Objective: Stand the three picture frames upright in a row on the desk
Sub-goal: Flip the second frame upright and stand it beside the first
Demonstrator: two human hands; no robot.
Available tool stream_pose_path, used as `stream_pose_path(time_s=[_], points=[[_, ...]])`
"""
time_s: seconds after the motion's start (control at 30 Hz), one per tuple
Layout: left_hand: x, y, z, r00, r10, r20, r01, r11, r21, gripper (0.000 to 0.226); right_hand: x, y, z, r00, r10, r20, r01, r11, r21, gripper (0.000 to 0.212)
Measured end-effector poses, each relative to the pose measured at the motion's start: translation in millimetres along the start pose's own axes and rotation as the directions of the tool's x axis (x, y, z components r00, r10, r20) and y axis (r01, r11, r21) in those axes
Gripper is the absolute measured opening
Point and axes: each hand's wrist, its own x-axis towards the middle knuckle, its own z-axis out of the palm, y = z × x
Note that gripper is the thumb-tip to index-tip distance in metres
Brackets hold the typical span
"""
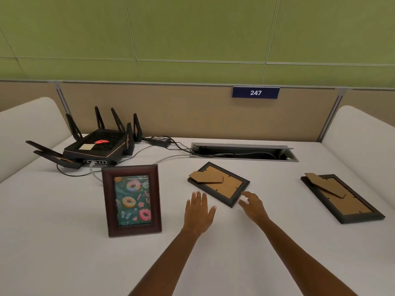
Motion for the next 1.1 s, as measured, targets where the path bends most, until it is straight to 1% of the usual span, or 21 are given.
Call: stream_pose_path(time_s=[0.03,0.07,0.17,0.2,0.27,0.33,0.43,0.53,0.7,0.8,0.83,0.9,0.97,1.03,1.1], points=[[3,5,2,0.998,-0.046,0.053,0.047,0.999,-0.014,0.072,4,2,-3,1.0,0.0,0.008,0.001,1.0,-0.019,0.044],[6,10,4,0.994,-0.068,0.083,0.071,0.997,-0.032,0.065,9,4,-7,1.0,-0.004,0.013,0.004,0.999,-0.036,0.045],[14,26,7,0.985,-0.121,0.125,0.144,0.971,-0.191,0.064,24,6,-16,1.0,0.0,0.026,0.001,0.998,-0.07,0.05],[16,30,9,0.979,-0.144,0.147,0.18,0.943,-0.279,0.065,29,7,-18,0.999,0.001,0.034,0.001,0.998,-0.068,0.051],[21,40,9,0.964,-0.188,0.187,0.255,0.85,-0.46,0.065,38,6,-23,0.998,-0.001,0.056,0.004,0.998,-0.062,0.054],[26,48,8,0.955,-0.227,0.193,0.297,0.773,-0.561,0.064,47,4,-28,0.997,-0.002,0.081,0.007,0.998,-0.06,0.056],[32,55,5,0.948,-0.261,0.184,0.318,0.714,-0.625,0.062,60,2,-32,0.993,0.009,0.114,-0.004,0.999,-0.04,0.056],[38,58,2,0.939,-0.277,0.202,0.336,0.627,-0.702,0.06,73,1,-33,0.991,0.038,0.129,-0.037,0.999,-0.013,0.056],[43,68,1,0.926,-0.295,0.236,0.357,0.475,-0.804,0.058,83,2,-32,0.991,0.049,0.127,-0.047,0.999,-0.021,0.044],[47,70,-1,0.909,-0.331,0.255,0.365,0.331,-0.87,0.056,92,3,-34,0.99,0.082,0.118,-0.085,0.996,0.018,0.046],[48,70,-2,0.901,-0.347,0.261,0.363,0.27,-0.892,0.055,95,4,-35,0.988,0.105,0.116,-0.111,0.993,0.049,0.04],[50,70,-3,0.883,-0.376,0.281,0.359,0.155,-0.92,0.053,100,2,-37,0.982,0.158,0.106,-0.168,0.982,0.086,0.022],[50,68,-4,0.867,-0.399,0.297,0.355,0.078,-0.932,0.05,101,0,-36,0.975,0.205,0.092,-0.215,0.968,0.127,0.024],[50,65,-4,0.85,-0.428,0.307,0.352,0.027,-0.936,0.05,102,2,-35,0.967,0.239,0.083,-0.25,0.956,0.157,0.039],[49,61,-3,0.836,-0.455,0.306,0.339,-0.01,-0.941,0.052,100,4,-33,0.962,0.257,0.093,-0.27,0.947,0.176,0.044]])
